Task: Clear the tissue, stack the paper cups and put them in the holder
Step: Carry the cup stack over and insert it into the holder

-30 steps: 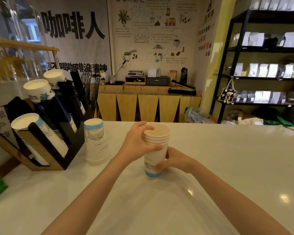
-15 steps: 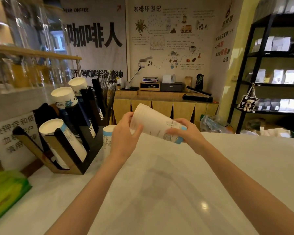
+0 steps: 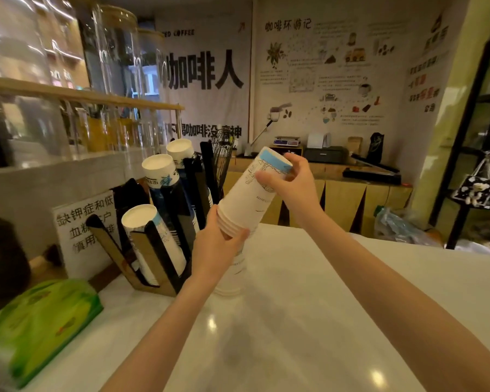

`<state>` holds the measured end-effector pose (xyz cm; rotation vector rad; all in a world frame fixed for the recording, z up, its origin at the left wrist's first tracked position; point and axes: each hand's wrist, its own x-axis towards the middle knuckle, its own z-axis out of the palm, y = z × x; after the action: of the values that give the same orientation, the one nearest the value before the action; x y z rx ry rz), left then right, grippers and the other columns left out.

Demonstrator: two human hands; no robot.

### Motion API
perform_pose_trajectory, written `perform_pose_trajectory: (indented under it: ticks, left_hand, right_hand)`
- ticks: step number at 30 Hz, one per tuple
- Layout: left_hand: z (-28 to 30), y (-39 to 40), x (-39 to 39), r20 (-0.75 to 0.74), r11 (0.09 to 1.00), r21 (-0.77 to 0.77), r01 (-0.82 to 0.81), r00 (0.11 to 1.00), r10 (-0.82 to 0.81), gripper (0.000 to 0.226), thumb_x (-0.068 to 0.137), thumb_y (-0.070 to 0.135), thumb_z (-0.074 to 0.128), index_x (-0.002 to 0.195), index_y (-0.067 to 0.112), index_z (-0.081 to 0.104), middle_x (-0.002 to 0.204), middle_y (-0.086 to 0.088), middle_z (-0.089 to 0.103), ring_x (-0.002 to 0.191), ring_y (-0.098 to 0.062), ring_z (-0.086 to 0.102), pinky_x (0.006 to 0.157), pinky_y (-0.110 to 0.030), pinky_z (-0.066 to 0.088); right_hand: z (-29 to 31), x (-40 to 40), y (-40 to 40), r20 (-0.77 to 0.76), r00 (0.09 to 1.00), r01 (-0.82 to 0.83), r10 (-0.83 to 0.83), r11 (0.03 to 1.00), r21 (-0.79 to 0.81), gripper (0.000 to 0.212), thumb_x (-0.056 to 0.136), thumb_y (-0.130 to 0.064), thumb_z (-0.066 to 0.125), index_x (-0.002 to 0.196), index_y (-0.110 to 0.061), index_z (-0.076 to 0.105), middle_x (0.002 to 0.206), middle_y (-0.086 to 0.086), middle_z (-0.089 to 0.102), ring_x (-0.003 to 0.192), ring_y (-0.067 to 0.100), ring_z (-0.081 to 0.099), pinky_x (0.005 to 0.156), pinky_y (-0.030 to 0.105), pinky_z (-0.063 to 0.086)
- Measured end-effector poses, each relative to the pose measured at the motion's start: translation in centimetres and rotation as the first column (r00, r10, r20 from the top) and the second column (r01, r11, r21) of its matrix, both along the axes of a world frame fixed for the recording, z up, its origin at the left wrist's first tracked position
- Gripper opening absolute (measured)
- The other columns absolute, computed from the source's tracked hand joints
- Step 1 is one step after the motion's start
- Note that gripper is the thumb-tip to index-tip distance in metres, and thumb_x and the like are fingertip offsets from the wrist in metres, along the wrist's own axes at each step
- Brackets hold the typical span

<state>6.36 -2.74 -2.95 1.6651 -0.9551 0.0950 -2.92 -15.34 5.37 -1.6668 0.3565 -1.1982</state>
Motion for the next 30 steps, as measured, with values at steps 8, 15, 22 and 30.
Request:
perform_pose_trajectory:
  ticks: [8,15,22,30]
  left_hand:
    - [-2.6,0.5,1.4,-0.173,0.991,0.134,-0.032,0.983,0.056,0.075,0.068,0.056,0.062,0.13,0.028,0.031,0.116,0.0,0.062,0.095,-0.022,0.063,0.079,-0.036,0.052]
    - [-4.5,0.7,1.5,-0.296,0.98,0.198,0.007,0.954,0.053,0.074,0.072,0.045,0.065,0.132,0.018,0.031,0.112,-0.015,0.064,0.096,-0.034,0.062,0.085,-0.049,0.052]
    - [-6.4,0.9,1.2,-0.329,0.953,0.303,0.021,0.94,0.084,0.067,0.073,0.042,0.066,0.125,0.011,0.037,0.113,-0.017,0.062,0.101,-0.034,0.06,0.086,-0.048,0.051]
    - [-7.5,0.9,1.4,-0.321,0.934,0.356,-0.001,0.939,0.123,0.063,0.072,0.043,0.067,0.121,0.011,0.042,0.115,-0.012,0.061,0.096,-0.029,0.061,0.073,-0.035,0.05]
  right_hand:
    - [-0.8,4.4,1.1,-0.179,0.984,-0.042,0.015,0.987,-0.152,0.081,0.059,-0.035,0.082,0.126,-0.02,0.037,0.116,-0.002,0.051,0.104,0.017,0.055,0.079,0.029,0.053]
    - [-3.6,5.6,0.9,-0.273,0.962,-0.065,0.027,0.989,-0.131,0.081,0.061,-0.033,0.081,0.127,-0.019,0.035,0.114,-0.003,0.051,0.103,0.016,0.055,0.082,0.03,0.052]
    - [-6.7,6.1,0.7,-0.37,0.929,-0.084,0.033,0.989,-0.121,0.085,0.061,-0.033,0.081,0.13,-0.019,0.032,0.123,0.001,0.052,0.098,0.011,0.051,0.075,0.024,0.047]
    - [-8.6,6.1,1.1,-0.409,0.911,-0.121,0.055,0.983,-0.137,0.082,0.062,-0.032,0.081,0.128,-0.018,0.035,0.125,0.002,0.053,0.097,0.005,0.047,0.064,0.012,0.04]
